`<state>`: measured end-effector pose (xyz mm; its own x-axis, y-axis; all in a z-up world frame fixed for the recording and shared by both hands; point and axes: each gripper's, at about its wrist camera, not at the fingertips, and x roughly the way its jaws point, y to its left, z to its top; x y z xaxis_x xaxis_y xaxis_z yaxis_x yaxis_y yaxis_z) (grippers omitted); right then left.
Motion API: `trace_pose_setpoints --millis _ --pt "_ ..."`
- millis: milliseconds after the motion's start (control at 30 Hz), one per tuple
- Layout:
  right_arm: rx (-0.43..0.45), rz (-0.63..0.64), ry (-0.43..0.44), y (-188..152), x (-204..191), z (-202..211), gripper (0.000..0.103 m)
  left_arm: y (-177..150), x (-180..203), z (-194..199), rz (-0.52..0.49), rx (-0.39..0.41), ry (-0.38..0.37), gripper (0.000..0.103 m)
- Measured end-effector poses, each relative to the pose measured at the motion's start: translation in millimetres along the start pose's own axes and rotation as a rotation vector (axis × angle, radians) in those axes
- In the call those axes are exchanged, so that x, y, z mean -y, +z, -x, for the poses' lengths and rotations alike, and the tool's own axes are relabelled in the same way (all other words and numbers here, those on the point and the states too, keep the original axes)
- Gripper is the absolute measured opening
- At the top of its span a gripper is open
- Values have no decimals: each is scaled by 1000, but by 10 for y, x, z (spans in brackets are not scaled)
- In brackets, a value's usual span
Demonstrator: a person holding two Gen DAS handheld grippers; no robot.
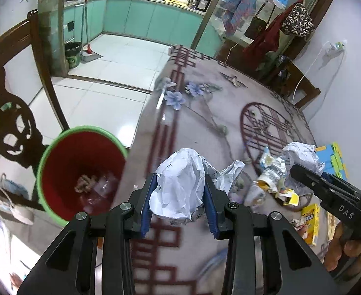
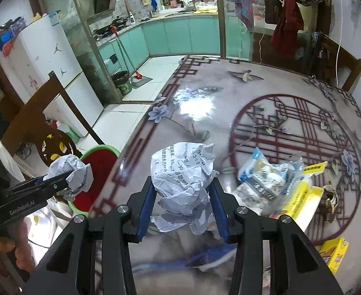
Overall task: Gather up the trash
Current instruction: 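Carry both white papers over red bucket and open both grippers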
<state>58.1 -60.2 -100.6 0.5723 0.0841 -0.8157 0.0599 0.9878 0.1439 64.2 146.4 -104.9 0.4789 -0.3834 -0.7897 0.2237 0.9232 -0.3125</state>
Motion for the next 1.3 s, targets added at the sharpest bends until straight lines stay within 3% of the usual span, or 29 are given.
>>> trace_pose_setpoints --millis 400,933,1300 --pt "8 1 -33 126 -597 -164 42 139 -563 75 -24 7 47 35" --pt "-8 65 19 217 -1364 -391 42 213 -1042 100 0 6 59 35" --pt "-79 86 93 295 -1662 -814 42 227 -1386 -127 45 -57 119 36"
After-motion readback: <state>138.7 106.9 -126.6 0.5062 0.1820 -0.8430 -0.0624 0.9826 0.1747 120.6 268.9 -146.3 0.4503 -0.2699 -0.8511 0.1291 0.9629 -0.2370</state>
